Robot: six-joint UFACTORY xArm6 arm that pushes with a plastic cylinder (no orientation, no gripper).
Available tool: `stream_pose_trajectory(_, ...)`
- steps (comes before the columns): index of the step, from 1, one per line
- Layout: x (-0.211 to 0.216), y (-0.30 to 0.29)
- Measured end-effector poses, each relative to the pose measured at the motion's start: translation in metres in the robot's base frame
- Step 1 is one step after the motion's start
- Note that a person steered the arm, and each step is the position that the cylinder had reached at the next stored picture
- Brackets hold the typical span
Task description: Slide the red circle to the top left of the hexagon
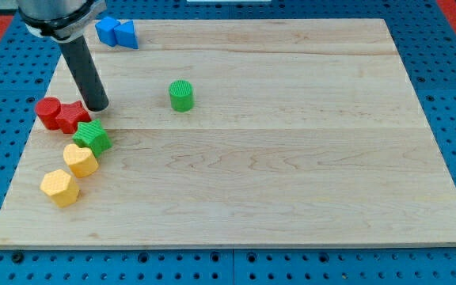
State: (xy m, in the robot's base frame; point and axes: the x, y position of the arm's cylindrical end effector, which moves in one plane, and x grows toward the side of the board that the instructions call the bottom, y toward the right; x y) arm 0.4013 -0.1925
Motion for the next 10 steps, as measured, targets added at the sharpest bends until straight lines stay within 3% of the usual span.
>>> stream_pose_trajectory(1,0.026,-0.003)
stream_pose_trajectory(2,0.011,0.017)
stream_pose_trajectory(4,-0.054,-0.076)
stream_pose_trajectory(7,0.029,-0.078)
stream_pose_trajectory(10,0.081,-0.077)
